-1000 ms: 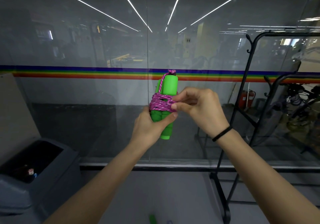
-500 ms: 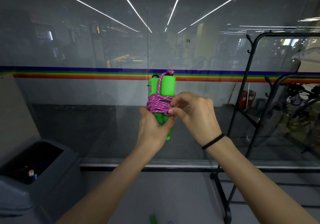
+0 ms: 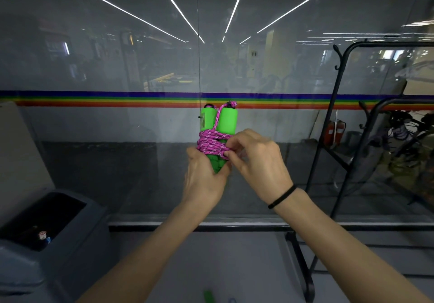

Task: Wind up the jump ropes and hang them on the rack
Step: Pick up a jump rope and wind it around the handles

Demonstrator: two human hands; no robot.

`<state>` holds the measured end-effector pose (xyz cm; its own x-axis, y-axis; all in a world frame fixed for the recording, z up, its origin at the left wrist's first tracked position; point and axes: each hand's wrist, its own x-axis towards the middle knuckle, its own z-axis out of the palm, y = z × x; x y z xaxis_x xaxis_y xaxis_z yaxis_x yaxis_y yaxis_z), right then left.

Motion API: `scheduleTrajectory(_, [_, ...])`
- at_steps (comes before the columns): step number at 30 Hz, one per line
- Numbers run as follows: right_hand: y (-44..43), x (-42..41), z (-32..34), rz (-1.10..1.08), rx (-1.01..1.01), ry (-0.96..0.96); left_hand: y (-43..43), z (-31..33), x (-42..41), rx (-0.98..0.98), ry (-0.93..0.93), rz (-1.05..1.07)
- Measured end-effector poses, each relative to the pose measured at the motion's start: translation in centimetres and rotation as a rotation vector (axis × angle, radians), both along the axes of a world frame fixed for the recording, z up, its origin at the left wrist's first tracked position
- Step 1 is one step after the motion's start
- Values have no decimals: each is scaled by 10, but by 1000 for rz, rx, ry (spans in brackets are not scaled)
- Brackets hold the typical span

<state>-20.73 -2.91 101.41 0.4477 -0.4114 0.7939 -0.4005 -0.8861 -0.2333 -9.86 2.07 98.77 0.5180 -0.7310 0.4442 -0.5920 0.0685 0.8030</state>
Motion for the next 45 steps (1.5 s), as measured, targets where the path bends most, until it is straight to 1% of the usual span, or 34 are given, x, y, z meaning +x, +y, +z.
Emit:
scheduleTrajectory(2, [0, 3, 1, -30, -28, 89, -1, 0, 3, 34, 13, -10])
scheduleTrajectory(4, [0, 4, 2, -30, -28, 173, -1, -3, 5, 73, 31, -64])
scheduleTrajectory(6, [-2, 4, 3, -17, -18, 219, -1, -6, 8, 92, 52, -118])
scheduleTrajectory(10, [-7, 7, 1, -36, 17, 182, -2, -4, 11, 114, 134, -210])
scheduleTrajectory(14, [-12, 7, 0, -8, 64, 122, -2, 2, 13, 102, 267, -211])
scheduleTrajectory(19, [-13, 3, 0, 185, 349, -56, -1, 6, 24, 78, 341, -140])
scheduleTrajectory(25, [-20, 2, 1, 275, 636, -194, 1, 7, 20, 47, 254, -94])
scheduleTrajectory(27, [-19, 2, 2, 262, 630, -189, 0, 6, 20, 51, 251, -106])
scheduleTrajectory(33, [-16, 5, 1, 164, 475, -132, -3, 2, 25, 66, 177, -156])
scheduleTrajectory(36, [-16, 4, 2, 168, 486, -199, -1, -3, 32, 83, 172, -226])
scheduleTrajectory(40, [-15, 3, 2, 175, 470, -213, -4, -12, 37, 139, 171, -249])
scheduleTrajectory(45, [-13, 1, 9, 241, 500, -295, -4, -17, 36, 140, 246, -271])
